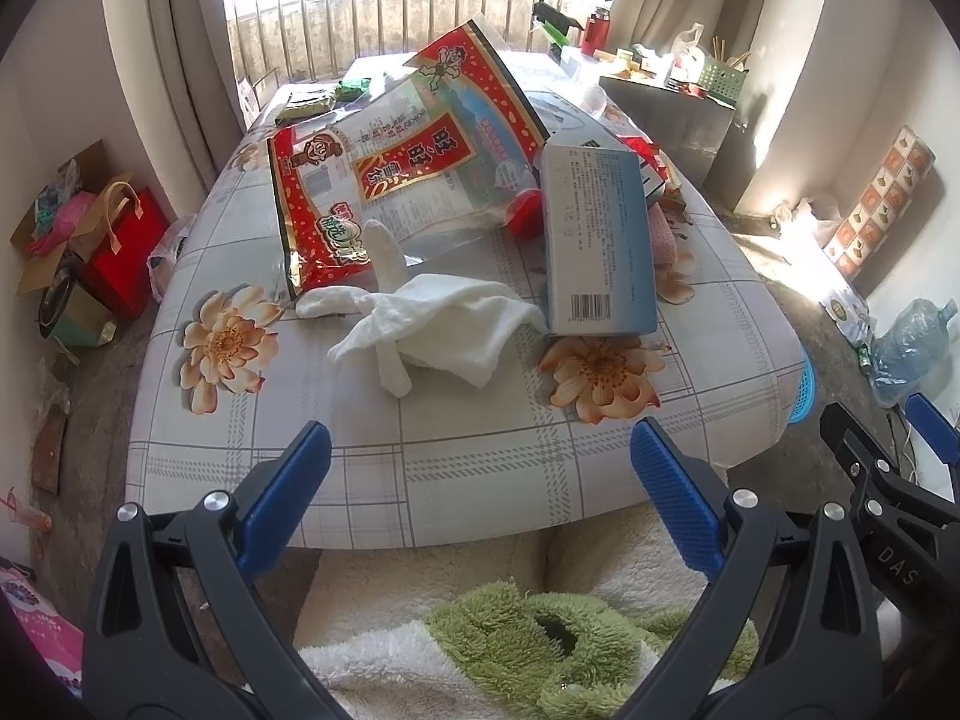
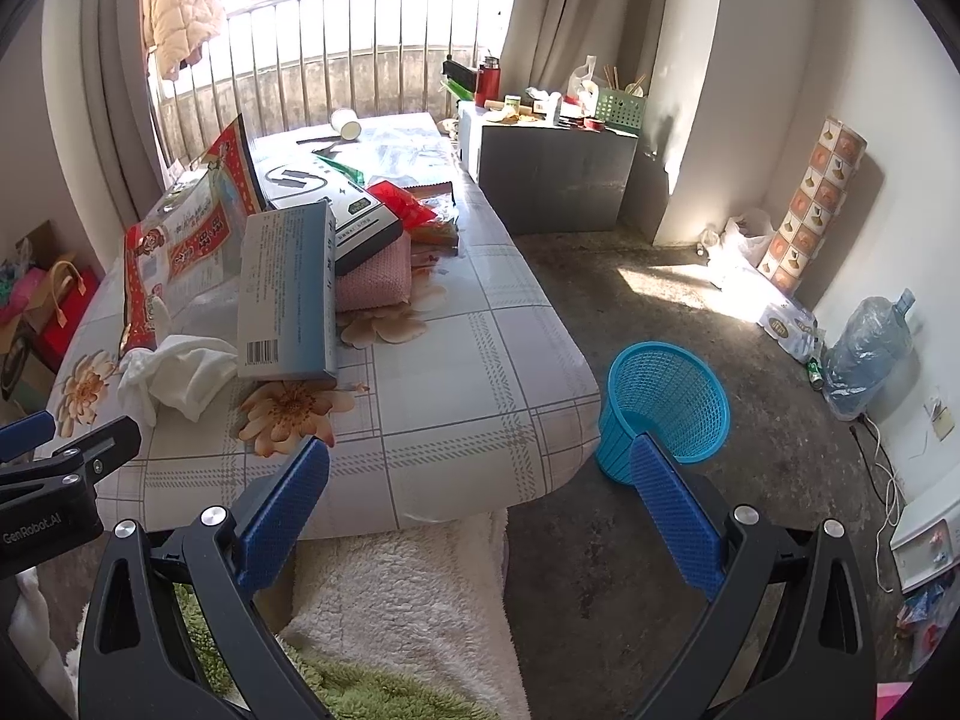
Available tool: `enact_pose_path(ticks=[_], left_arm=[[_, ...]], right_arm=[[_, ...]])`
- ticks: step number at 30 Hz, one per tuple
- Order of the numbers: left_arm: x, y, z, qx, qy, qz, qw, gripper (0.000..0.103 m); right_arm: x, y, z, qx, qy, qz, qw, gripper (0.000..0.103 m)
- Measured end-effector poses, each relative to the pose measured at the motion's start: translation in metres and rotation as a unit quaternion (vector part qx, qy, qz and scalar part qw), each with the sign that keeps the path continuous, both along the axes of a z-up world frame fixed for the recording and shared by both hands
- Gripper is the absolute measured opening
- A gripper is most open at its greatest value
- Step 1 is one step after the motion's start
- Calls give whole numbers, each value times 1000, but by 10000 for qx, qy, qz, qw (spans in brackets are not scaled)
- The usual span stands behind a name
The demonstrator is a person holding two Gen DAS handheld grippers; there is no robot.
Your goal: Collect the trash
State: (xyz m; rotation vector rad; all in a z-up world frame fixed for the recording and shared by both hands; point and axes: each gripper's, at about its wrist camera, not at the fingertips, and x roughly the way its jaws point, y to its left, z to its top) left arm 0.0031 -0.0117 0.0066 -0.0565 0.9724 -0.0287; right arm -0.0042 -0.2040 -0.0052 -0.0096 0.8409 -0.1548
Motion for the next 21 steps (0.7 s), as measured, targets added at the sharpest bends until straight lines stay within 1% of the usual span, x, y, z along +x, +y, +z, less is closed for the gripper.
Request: enact_pose_path(ticks=[13,21], left_arm=[[-4,-4,1,-17,-84,-128,9999,96],[-6,-8,7,11,-189,-145,9997,96]], right_arm=[[-5,-5,3,-88,-22,-102,9999,98],[-9,-9,7,-134,-78,-151,9998,98]])
